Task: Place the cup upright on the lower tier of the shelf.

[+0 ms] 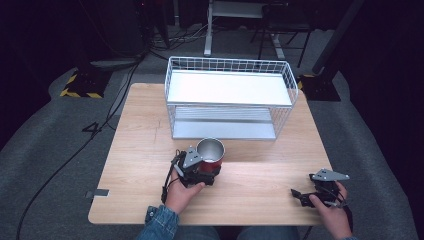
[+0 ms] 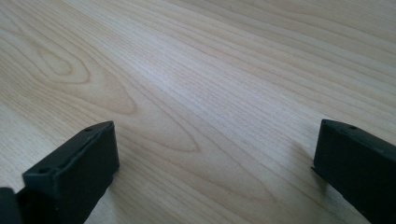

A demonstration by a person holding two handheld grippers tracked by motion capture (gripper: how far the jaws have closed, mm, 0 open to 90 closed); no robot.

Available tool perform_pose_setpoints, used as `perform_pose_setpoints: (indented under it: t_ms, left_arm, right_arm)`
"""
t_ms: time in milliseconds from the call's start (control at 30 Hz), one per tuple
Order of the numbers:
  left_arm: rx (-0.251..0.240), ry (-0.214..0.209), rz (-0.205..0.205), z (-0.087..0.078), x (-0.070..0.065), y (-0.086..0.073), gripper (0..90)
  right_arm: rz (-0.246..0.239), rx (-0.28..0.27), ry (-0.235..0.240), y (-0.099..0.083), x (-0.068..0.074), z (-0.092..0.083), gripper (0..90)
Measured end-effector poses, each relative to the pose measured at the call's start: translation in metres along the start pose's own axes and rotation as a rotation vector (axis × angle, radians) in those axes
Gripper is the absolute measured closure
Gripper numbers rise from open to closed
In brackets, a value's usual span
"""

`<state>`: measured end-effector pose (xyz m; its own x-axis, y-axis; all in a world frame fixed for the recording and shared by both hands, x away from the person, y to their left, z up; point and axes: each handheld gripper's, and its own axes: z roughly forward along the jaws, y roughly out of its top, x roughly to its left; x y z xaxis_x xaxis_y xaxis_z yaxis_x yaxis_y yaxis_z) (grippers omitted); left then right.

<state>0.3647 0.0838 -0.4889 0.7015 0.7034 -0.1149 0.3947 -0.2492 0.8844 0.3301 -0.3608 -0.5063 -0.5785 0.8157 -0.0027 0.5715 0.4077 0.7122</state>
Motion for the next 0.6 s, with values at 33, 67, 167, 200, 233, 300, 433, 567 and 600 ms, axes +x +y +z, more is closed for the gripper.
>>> perform_pose_setpoints:
  t_ms: [33,67,167,200,233,300,433,567,600]
  left_arm:
    - [0.006,-0.003,-0.001,0.0019,0.0004,-0.0013,7.1]
    - [0.006,-0.003,-0.001,0.0019,0.0004,-0.0013,7.9]
    - [0.028,0.003,-0.009,0.0076,0.0005,-0.0047,9.7]
    - [0.033,0.007,-0.007,0.009,0.0004,-0.0053,10.1]
    - [0.038,0.011,-0.004,0.0103,0.0002,-0.0055,11.1]
    - [0.037,0.009,0.002,0.0103,0.0007,-0.0053,11.1]
    - [0.034,0.0,-0.008,0.0095,0.001,-0.0058,11.1]
    - [0.036,0.03,0.008,0.0092,-0.0016,-0.0056,13.5]
    - [0.04,0.037,0.016,0.0089,-0.0025,-0.0053,13.5]
  right_arm:
    - [0.0,0.0,0.0,0.0,0.0,0.0,0.1]
    - [0.0,0.0,0.0,0.0,0.0,0.0,0.1]
    - [0.0,0.0,0.0,0.0,0.0,0.0,0.1]
    - [0.0,0.0,0.0,0.0,0.0,0.0,0.1]
    - [0.0,0.001,-0.001,0.0,0.0,-0.0001,0.1]
    - [-0.001,0.001,-0.002,0.0,0.0,-0.0001,0.1]
    - [0.0,0.001,-0.001,0.0,0.0,-0.0001,0.1]
    - [0.0,0.0,0.0,0.0,0.0,0.0,0.1]
    - [0.0,0.001,-0.001,0.0,0.0,-0.0001,0.1]
